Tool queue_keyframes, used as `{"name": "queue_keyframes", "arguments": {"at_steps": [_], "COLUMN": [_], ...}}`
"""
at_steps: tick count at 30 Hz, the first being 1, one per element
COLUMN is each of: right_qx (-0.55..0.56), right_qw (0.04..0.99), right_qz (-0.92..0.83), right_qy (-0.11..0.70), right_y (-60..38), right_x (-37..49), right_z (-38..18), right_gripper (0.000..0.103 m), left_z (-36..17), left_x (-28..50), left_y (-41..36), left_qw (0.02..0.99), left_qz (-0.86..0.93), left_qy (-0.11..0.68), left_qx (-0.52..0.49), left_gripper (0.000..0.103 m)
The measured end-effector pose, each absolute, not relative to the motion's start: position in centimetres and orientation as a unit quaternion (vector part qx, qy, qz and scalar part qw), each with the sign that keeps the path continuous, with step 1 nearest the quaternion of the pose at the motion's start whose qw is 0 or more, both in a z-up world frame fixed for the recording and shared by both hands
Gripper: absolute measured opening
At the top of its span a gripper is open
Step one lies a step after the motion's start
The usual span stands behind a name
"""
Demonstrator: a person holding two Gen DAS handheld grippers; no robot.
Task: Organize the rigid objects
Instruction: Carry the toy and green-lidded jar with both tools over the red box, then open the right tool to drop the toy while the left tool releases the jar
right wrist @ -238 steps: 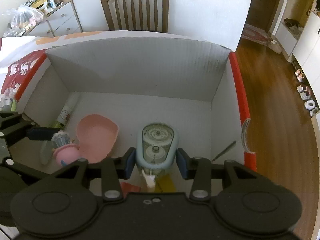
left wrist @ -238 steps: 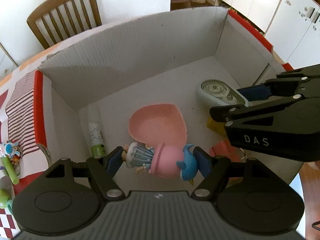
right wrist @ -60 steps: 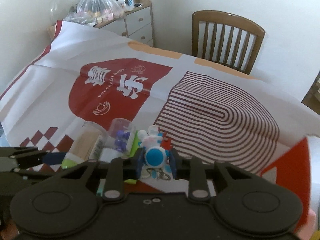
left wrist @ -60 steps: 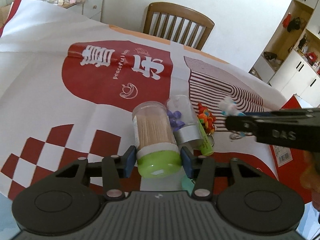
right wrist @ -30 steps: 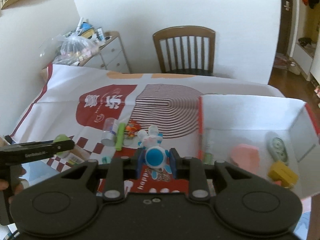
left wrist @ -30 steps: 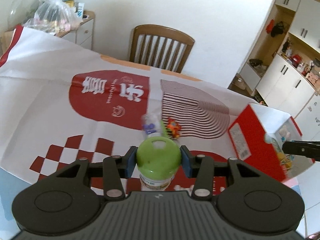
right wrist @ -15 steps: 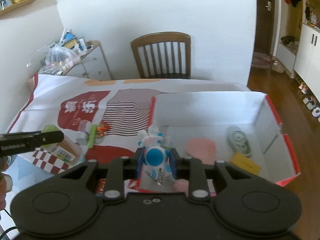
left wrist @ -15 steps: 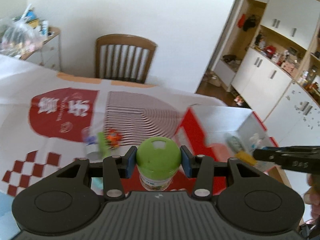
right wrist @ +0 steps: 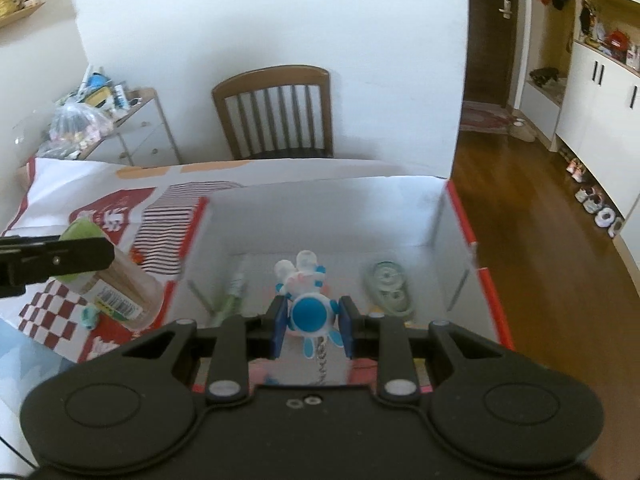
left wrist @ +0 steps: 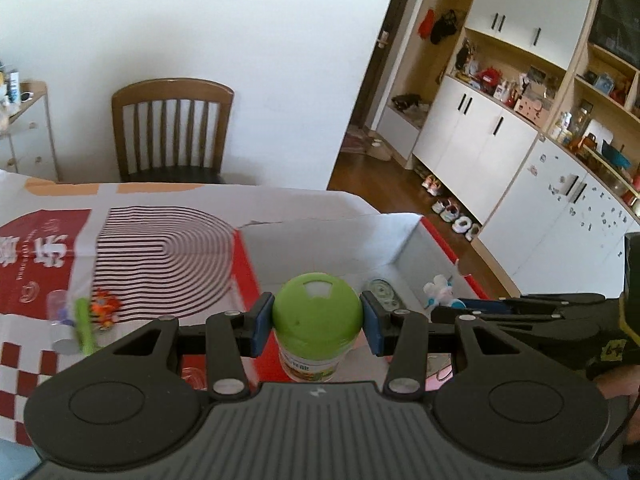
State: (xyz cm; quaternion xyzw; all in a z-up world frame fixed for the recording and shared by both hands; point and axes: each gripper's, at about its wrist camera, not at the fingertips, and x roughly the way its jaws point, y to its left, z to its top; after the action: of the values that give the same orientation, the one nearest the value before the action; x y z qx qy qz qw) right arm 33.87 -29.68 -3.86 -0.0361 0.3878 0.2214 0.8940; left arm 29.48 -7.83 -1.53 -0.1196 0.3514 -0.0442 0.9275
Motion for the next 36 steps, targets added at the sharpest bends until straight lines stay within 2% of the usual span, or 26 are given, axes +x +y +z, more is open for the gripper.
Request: {"name": "queue_keyframes", "arguments": {"at_steps": [9, 23, 36], "right_qx": [-0.029, -0.079, -0.113], "right_qw": [0.901, 0.864, 0.845], "right_qz": [0.226, 0.266, 0.281], "right_qy": [0.370, 0.420, 0.440], "right_y": [-32.1, -31.9, -30.4], "right_x": [36.9, 38.4, 39.1], "right_z": [-3.4, -8.7, -10.6], "right_gripper": [0.026, 0.026, 0.026], "left_z": [-3.4, -9.1, -10.8], "left_x": [33.3, 37.2, 40.5], "left_y": [-11.5, -13.4, -14.0], "left_qw": [0.918, 0.882, 0.875], "left_qz": [-0.040, -0.032, -0.004], "left_qy": [0.379, 0.459, 0.479], "left_qx": [-0.107, -0.098, -0.070], "left_gripper": [0.045, 0.045, 0.045]}}
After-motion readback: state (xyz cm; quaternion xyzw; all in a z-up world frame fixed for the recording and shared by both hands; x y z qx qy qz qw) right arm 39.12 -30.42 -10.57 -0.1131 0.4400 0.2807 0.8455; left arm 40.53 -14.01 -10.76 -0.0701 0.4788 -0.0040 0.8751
